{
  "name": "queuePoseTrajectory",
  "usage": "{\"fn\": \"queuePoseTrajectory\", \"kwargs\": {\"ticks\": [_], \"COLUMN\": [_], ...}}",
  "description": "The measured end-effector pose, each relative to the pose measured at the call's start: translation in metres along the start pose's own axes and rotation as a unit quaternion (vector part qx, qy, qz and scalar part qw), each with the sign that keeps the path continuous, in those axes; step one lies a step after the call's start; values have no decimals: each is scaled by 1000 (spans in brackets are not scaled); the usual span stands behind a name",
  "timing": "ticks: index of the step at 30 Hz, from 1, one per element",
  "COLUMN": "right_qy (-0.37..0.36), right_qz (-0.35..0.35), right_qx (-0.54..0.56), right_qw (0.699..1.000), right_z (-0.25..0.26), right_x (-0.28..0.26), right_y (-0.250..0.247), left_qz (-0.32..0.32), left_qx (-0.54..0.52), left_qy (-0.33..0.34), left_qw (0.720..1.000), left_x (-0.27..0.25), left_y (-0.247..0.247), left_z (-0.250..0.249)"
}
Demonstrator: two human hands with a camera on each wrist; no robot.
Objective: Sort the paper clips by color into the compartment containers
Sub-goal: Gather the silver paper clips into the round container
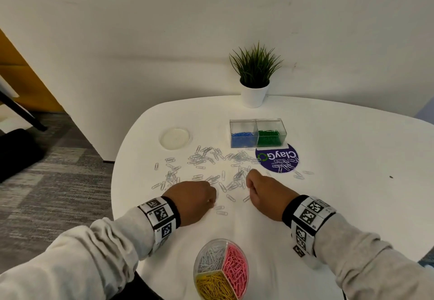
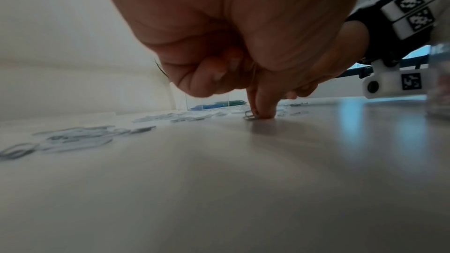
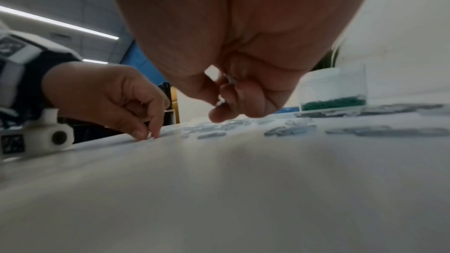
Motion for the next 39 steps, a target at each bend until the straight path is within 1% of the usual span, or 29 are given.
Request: {"fn": "queuePoseTrajectory", "kwargs": {"ticks": [3, 5, 7, 9, 11, 13, 14, 16, 19, 21, 25, 27, 30, 33, 36, 39], "right_qy": [22, 12, -9, -27, -40, -47, -48, -44, -30, -14, -10, -35, -99, -153, -193, -222], "right_qz": [22, 43, 54, 69, 82, 95, 101, 104, 104, 112, 120, 101, 74, 79, 117, 140], "right_qx": [1, -35, -80, -104, -120, -148, -165, -196, -195, -195, -184, -147, -106, -71, -73, -126], "right_qw": [1000, 998, 995, 992, 989, 983, 980, 974, 975, 974, 976, 983, 987, 982, 971, 957], "right_z": [-3, -1, 0, -2, -4, -3, -2, 0, 1, 2, 11, 27, 64, 97, 116, 119], "right_x": [2, 3, 3, 4, 3, 2, 1, 0, 1, 2, -1, -8, -25, -44, -54, -56], "right_y": [-3, -5, -2, 2, 6, 10, 11, 14, 13, 11, -1, -10, -23, -24, -6, 16], "left_qz": [15, 28, 27, 12, 10, 28, 40, 60, 81, 81, 78, 79, 68, 39, 44, 43], "left_qx": [14, 2, -25, -58, -90, -100, -86, -35, 12, 10, -55, -72, -66, -98, -164, -168], "left_qy": [-7, -16, -18, 12, 66, 104, 112, 114, 104, 100, 89, 92, 107, 114, 59, 25], "left_qw": [1000, 999, 999, 998, 994, 989, 989, 991, 991, 992, 991, 990, 990, 988, 984, 985], "left_x": [-1, -3, -12, -30, -54, -77, -85, -93, -98, -100, -106, -109, -112, -110, -106, -105], "left_y": [-1, -5, -18, -34, -49, -54, -53, -45, -34, -31, -31, -32, -36, -46, -52, -51], "left_z": [0, 3, 4, -3, -16, -28, -33, -40, -46, -48, -50, -50, -47, -38, -21, -9]}}
Point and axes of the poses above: each hand's wrist, its own x-axis towards the middle knuckle, its own y-axis out of the palm, z = x × y, the point moved 2 cm from there along x, towards the middle knuckle, and after that the axes turned 9 degrees about -y, right-handed, at the moved point
